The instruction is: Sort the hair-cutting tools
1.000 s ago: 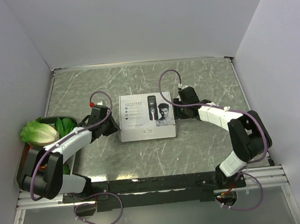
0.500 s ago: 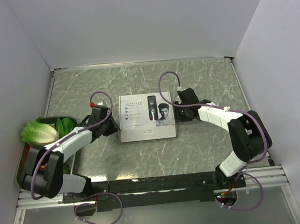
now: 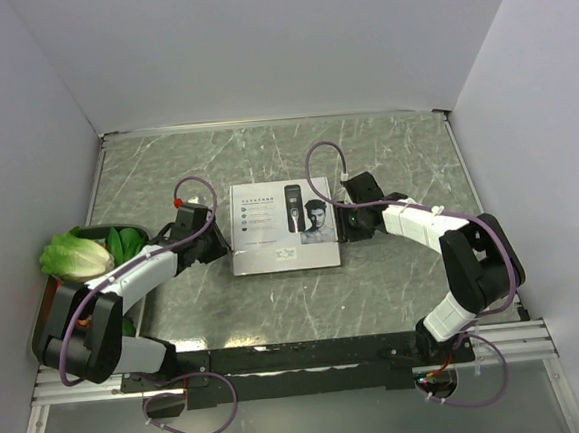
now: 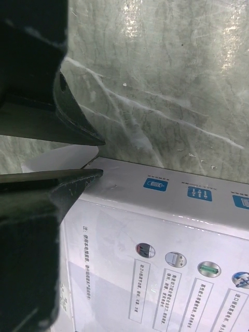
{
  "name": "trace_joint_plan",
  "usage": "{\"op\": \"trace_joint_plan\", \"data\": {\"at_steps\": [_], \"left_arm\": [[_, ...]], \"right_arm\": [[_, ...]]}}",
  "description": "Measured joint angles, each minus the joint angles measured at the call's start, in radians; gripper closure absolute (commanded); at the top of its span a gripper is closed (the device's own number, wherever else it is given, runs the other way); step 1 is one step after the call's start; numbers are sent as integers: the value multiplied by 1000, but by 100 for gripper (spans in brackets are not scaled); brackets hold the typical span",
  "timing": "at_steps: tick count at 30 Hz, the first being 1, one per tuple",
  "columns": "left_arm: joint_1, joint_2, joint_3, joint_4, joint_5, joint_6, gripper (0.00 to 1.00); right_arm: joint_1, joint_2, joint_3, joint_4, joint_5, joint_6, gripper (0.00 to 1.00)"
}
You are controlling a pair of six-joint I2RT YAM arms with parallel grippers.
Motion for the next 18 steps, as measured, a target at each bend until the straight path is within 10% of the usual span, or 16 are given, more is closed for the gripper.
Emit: {"op": "trace_joint_plan", "data": {"at_steps": [18], "left_arm": [[8,-18,-64,11,120,-29,69]], "right_arm": [[-5,0,-18,-49,-64,-3,53]]}}
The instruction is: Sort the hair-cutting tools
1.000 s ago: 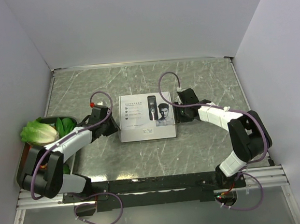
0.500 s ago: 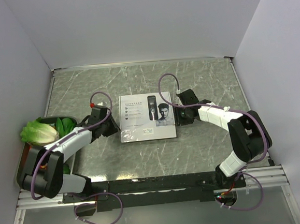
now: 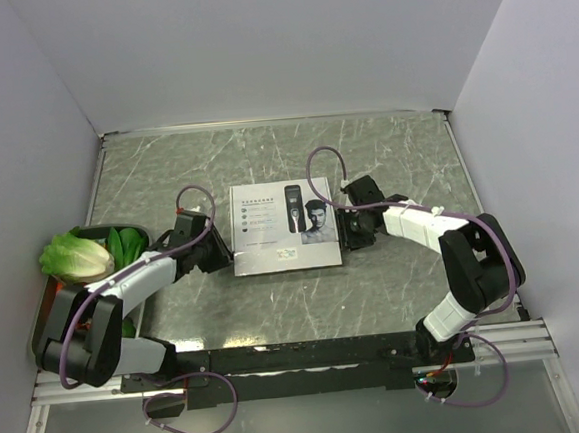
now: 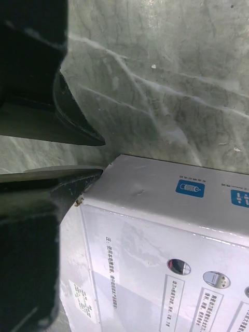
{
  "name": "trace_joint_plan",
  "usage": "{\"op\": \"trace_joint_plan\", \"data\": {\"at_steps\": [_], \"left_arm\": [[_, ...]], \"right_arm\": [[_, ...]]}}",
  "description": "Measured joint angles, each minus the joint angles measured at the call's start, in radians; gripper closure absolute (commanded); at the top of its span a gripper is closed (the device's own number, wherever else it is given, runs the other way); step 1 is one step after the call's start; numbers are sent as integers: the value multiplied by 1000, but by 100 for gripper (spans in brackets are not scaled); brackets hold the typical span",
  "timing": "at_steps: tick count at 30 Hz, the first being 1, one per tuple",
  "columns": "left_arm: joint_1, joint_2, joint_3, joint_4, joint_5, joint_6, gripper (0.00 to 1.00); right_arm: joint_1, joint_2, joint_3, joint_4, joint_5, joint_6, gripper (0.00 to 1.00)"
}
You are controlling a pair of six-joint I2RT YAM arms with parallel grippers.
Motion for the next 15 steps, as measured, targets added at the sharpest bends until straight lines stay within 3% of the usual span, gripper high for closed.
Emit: {"op": "trace_joint_plan", "data": {"at_steps": [15], "left_arm": [[0,-40,-11,-5,-1,-5,69]], "right_arm": [[0,-21,-53,23,-34,31,53]]}}
